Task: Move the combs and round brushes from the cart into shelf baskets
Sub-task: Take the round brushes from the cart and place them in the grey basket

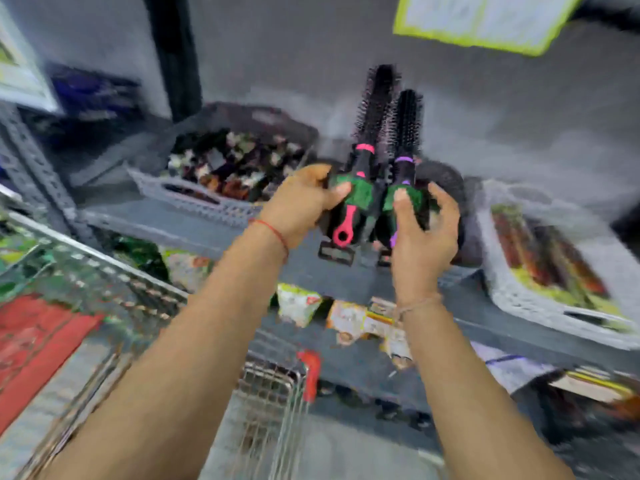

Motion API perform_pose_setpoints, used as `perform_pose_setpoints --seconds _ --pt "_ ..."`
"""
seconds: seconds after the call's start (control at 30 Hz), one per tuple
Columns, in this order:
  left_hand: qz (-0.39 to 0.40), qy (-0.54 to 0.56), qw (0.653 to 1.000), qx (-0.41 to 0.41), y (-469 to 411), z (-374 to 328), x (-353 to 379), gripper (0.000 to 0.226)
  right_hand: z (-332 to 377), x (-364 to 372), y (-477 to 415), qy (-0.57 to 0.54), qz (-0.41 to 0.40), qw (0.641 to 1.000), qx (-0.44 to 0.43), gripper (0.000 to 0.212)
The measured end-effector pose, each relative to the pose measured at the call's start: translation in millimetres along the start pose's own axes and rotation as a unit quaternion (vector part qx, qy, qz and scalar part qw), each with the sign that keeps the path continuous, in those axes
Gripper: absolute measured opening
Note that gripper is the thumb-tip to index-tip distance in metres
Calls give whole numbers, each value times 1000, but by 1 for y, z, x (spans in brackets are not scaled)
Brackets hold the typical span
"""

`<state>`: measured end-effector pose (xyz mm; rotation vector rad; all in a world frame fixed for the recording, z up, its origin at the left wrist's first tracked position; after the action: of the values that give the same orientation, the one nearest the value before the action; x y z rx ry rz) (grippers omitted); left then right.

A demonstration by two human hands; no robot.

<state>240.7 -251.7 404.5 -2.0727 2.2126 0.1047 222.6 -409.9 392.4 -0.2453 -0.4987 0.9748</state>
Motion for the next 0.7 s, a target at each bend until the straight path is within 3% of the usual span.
perform_pose_setpoints --seconds 0.03,0.1,0.2,0.3,0.43,0.6,0.7 --pt "-7 -13 1000 -9 -17 -12 15 11 1 -9 -25 17 -6 1000 -1 36" --pt "-32 -156 986 -47 -54 -22 40 38 -7 -21 -69 72 -3 996 45 29" --pt "-63 -411 908 -50 -87 -23 68 55 -41 -35 -109 177 45 975 130 8" --pt "-50 -418 896 -145 -91 15 83 58 -69 -53 -111 347 124 913 177 25" --pt "-66 -467 861 -190 -91 47 93 62 -80 -60 -102 495 191 828 182 22" --pt "-59 -471 862 -178 -96 57 98 50 -86 -59 -96 507 162 819 216 26" --pt "-99 -459 873 -136 -90 51 90 40 -81 -57 -93 517 144 825 179 31"
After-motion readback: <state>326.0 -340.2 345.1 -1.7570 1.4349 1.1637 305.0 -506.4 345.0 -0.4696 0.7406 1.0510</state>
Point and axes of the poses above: each hand's wrist, its own y-axis away from the middle knuckle, its own x-axis out of the palm, z = x × y, the point moved 5 cm from there along -y, towards the middle knuckle, and after that the axes turned 10 degrees about -y, right-handed, at the moved point
